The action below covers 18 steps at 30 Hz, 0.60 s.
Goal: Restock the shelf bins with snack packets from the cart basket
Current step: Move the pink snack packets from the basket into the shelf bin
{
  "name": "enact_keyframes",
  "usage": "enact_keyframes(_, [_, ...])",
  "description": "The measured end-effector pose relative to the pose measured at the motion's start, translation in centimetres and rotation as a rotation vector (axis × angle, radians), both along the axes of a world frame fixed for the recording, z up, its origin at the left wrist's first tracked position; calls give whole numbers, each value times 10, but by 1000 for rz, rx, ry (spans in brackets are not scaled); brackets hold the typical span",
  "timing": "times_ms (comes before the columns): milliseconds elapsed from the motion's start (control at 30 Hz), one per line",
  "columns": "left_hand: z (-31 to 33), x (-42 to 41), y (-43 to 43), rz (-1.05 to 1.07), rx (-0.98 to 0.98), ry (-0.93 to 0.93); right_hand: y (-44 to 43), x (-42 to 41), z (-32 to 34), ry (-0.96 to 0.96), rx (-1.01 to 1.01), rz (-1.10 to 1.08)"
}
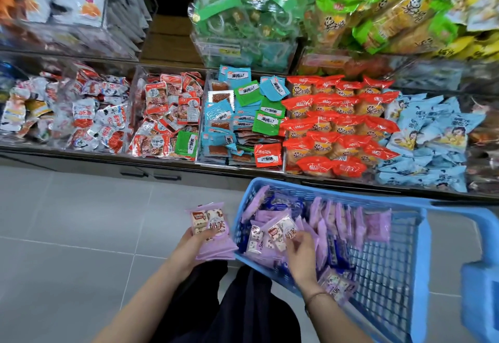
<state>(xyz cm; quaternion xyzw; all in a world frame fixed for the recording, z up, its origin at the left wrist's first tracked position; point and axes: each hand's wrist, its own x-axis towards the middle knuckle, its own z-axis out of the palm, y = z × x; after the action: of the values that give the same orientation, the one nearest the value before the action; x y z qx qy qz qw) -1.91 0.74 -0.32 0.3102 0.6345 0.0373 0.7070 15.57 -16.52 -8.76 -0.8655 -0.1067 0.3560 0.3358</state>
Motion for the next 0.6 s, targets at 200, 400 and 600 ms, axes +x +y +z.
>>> enact_keyframes(200, [0, -7, -5, 29, 3, 3, 14, 23, -5, -109, -378, 162])
enact_keyframes(400, [2, -8, -4, 18, -2, -3, 15, 30, 8, -6, -79, 217])
enact_keyframes(600, [7, 10, -7, -139, 74, 10, 30, -3, 52, 335, 336, -135])
